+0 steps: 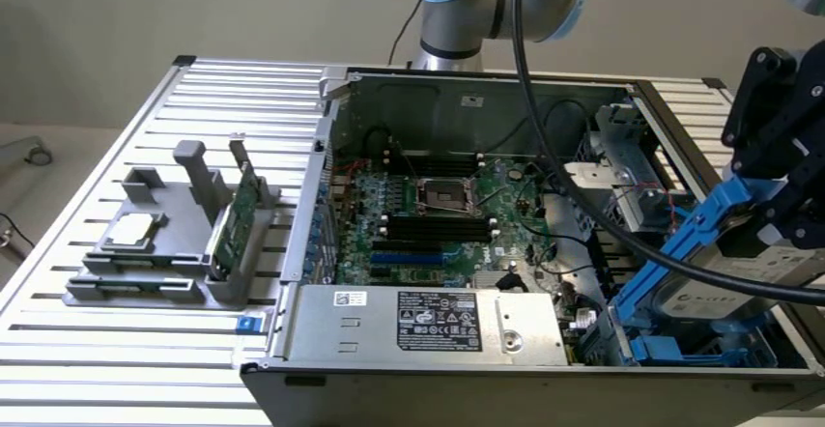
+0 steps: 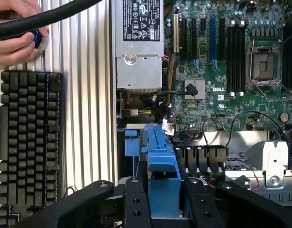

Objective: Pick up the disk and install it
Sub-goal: 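Pick up the disk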

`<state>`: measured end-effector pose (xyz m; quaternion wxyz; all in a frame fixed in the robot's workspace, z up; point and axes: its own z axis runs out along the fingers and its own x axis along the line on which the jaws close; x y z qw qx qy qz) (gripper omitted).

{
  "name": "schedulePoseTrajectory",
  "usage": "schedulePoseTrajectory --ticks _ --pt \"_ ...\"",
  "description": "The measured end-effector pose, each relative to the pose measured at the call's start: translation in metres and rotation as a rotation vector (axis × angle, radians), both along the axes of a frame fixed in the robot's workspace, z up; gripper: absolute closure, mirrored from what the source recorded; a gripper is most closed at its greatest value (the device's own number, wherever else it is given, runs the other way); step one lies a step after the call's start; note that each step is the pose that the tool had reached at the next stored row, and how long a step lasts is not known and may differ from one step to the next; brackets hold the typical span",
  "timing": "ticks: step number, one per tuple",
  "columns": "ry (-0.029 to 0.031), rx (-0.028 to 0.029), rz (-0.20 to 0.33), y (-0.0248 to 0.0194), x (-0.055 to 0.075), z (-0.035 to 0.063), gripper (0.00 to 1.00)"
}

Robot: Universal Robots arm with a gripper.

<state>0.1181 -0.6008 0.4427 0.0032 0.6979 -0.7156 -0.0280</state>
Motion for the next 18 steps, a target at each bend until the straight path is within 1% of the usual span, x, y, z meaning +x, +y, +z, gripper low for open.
schedulePoseTrajectory --ticks 5,10,18 --pt "-0.0017 0.0 0.004 0.0 0.0016 -0.0021 0.67" --pt "-0.0031 0.0001 0.024 0.0 0.0025 -0.0044 0.67" --pt "-0.0031 -0.0001 0.056 -0.0005 0.003 -0.0082 0.67"
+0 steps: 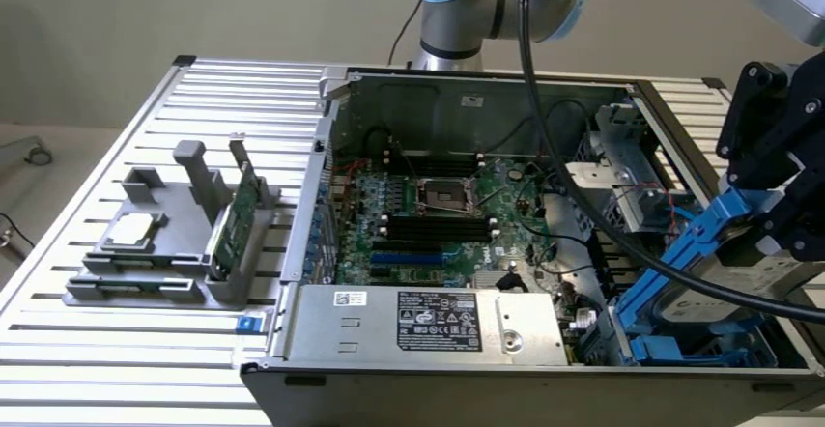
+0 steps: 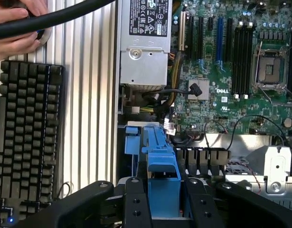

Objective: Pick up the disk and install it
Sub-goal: 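Pick up the disk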

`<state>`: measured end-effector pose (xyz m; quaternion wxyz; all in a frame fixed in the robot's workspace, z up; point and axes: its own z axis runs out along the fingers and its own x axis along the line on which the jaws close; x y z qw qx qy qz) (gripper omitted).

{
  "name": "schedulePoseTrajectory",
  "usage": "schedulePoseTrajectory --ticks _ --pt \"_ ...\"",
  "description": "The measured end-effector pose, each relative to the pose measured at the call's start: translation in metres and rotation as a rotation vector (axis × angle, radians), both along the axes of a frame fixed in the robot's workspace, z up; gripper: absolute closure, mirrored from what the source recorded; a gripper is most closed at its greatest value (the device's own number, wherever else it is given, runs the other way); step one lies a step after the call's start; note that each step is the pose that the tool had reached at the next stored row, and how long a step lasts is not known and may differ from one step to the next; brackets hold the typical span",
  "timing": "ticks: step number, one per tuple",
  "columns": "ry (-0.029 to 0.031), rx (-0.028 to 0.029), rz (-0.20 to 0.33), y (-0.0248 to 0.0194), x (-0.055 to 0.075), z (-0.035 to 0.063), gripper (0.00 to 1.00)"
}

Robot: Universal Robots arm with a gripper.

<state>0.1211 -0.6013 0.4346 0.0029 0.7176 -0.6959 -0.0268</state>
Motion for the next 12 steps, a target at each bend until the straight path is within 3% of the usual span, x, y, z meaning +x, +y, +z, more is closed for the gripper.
schedulePoseTrajectory --ticks 7,12 --pt "0.0 0.0019 0.013 -0.0002 0.0018 -0.0029 0.67" --pt "-0.0001 0.0085 0.017 -0.0018 0.0018 -0.0087 0.67"
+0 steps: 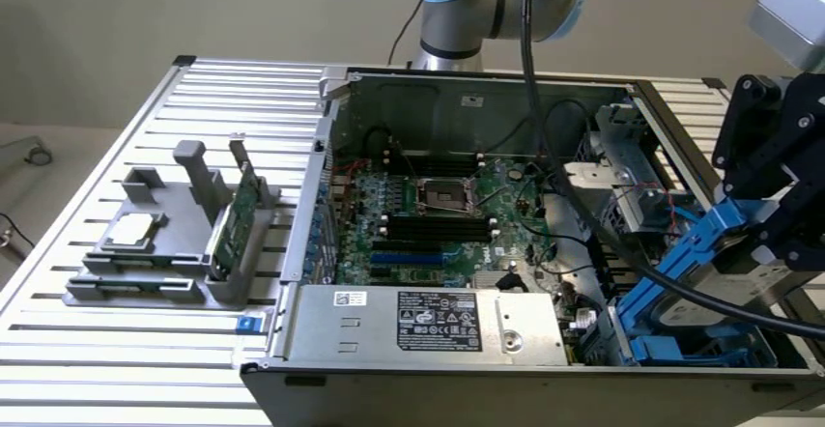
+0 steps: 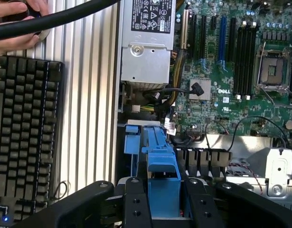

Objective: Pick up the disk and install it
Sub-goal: 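Pick up the disk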

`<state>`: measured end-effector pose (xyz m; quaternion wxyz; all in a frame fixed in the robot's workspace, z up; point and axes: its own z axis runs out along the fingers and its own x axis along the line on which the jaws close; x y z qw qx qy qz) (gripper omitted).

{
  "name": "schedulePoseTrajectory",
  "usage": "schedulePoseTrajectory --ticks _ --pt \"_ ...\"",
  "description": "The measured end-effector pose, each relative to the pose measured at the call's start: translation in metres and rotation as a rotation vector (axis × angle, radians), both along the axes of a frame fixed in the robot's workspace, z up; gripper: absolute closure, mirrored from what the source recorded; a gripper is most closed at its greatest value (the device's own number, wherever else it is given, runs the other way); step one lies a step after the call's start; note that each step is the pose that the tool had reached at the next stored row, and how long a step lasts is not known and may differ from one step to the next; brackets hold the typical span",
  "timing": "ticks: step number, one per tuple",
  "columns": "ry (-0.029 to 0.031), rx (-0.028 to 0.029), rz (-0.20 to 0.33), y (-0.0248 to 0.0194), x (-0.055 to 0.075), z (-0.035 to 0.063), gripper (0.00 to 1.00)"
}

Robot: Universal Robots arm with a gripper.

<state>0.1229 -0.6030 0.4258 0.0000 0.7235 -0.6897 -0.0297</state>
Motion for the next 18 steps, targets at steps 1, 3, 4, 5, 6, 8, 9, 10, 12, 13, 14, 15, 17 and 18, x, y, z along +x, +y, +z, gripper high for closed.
schedulePoseTrajectory --ticks 1,3,4,5,6,8,9,10,12,13,14,15,17,18 --pt "0.0 0.002 0.0 -0.0005 0.0 -0.0008 0.67" --pt "0.0 0.005 0.001 -0.0014 0.0 -0.0026 0.67" --pt "0.0 0.0057 0.002 -0.0019 0.0 -0.0036 0.67" --pt "0.0 0.0061 0.003 -0.0024 0.0 -0.0048 0.67" --pt "0.0 0.0063 0.003 -0.003 0.0 -0.0061 0.67" --pt "-0.0001 0.0072 0.005 -0.004 0.0 -0.009 0.67" --pt "-0.0001 0.0074 0.005 -0.0045 0.0 -0.0104 0.67" --pt "-0.0001 0.0076 0.006 -0.0051 0.0 -0.0119 0.67" --pt "-0.0002 0.0076 0.008 -0.0065 0.0 -0.0147 0.67" --pt "-0.0002 0.0075 0.008 -0.007 0.0 -0.0157 0.66" --pt "-0.0001 0.0076 0.009 -0.0075 0.0 -0.0166 0.6" --pt "-0.0001 0.0076 0.01 -0.0078 0.0 -0.0172 0.6" --pt "-0.0001 0.0078 0.011 -0.0083 0.0 -0.0184 0.53" --pt "-0.0001 0.0078 0.011 -0.0085 0.0 -0.0191 0.53"
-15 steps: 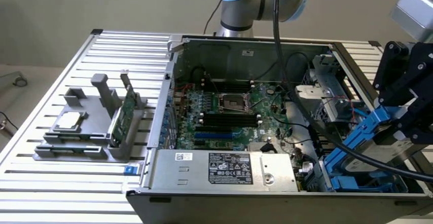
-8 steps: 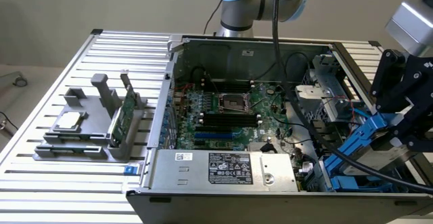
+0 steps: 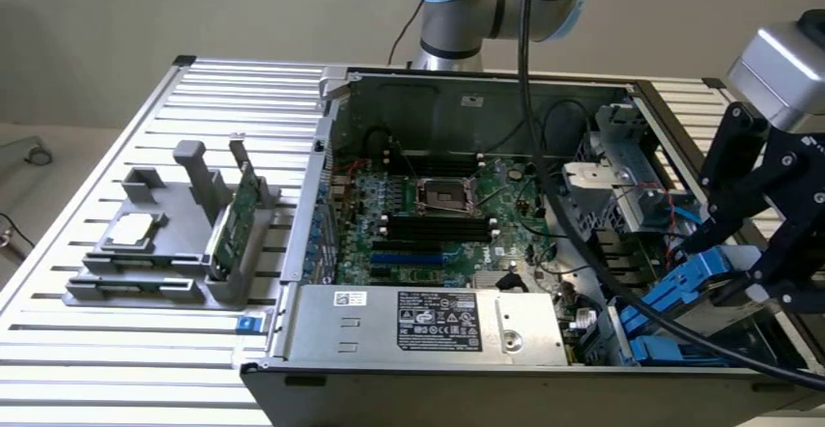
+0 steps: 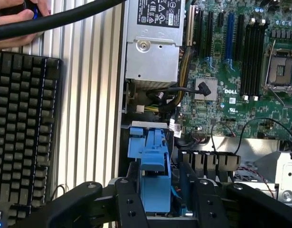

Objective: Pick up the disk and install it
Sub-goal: 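Pick up the disk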

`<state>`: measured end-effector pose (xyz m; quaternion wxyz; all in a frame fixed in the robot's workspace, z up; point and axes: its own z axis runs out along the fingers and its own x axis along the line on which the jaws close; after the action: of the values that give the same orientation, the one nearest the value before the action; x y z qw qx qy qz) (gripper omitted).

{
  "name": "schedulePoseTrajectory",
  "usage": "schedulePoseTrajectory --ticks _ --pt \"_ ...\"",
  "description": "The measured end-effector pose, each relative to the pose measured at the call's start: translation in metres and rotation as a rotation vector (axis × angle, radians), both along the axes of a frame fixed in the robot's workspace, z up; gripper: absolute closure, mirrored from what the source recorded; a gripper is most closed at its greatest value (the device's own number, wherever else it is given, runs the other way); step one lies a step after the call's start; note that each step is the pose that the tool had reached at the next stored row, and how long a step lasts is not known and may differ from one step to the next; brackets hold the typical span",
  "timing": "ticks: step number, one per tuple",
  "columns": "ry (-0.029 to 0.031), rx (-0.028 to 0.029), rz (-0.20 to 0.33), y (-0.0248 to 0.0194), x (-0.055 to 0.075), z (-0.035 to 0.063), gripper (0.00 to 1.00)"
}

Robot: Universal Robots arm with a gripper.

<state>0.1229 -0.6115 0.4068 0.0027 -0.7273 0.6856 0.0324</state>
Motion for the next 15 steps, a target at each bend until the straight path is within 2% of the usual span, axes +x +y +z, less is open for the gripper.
schedulePoseTrajectory --ticks 10,11,13,14,15 --pt "-0.0009 0.001 0.015 -0.0004 -0.0007 -0.0078 0.51" --pt "-0.0009 0.0032 0.016 -0.0005 -0.0007 -0.0079 0.45" --pt "-0.0008 0.0086 0.017 -0.0006 -0.0007 -0.0079 0.45" --pt "-0.0009 0.011 0.018 -0.0006 -0.0007 -0.0079 0.47" --pt "-0.0009 0.0126 0.018 -0.0006 -0.0007 -0.0079 0.54"
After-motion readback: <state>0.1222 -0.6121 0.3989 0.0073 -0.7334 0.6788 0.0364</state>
